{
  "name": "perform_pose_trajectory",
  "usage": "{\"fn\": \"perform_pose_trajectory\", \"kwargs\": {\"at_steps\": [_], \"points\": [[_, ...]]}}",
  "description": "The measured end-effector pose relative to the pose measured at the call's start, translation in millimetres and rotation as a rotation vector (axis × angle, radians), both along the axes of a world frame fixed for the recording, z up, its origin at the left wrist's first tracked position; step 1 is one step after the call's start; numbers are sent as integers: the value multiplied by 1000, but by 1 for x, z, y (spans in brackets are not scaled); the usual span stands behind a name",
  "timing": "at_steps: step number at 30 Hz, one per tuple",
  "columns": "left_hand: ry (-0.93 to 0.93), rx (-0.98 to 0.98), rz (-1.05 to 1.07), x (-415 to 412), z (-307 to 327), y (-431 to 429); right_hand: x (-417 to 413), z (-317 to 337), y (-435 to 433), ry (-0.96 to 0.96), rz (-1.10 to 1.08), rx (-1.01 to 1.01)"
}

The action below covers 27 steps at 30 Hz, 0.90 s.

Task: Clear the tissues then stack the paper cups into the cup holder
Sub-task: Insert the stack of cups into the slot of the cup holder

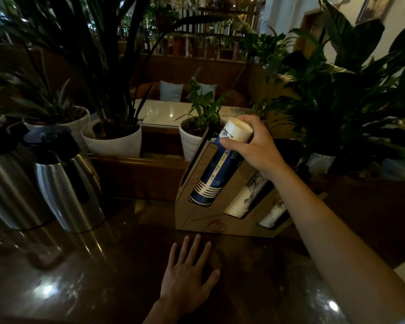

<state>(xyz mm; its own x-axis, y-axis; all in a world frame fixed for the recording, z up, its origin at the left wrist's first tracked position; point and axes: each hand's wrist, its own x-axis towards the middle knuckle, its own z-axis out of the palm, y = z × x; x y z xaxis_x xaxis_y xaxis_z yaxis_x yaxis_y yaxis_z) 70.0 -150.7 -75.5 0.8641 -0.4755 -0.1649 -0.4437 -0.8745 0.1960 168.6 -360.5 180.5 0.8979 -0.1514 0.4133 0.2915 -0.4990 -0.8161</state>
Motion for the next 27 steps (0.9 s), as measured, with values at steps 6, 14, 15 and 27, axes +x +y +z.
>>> {"fn": "perform_pose_trajectory", "kwargs": {"at_steps": [6, 14, 15, 27], "points": [[-16, -11, -5, -2, 0, 1, 1, -1, 1, 73, -8, -41], [-34, -14, 6, -4, 0, 0, 2, 3, 0, 148, 33, -129], [-28, -11, 3, -3, 1, 1, 2, 3, -1, 147, 34, -152], [-6, -16, -1, -3, 1, 0, 23, 34, 10, 41, 90, -332]]}}
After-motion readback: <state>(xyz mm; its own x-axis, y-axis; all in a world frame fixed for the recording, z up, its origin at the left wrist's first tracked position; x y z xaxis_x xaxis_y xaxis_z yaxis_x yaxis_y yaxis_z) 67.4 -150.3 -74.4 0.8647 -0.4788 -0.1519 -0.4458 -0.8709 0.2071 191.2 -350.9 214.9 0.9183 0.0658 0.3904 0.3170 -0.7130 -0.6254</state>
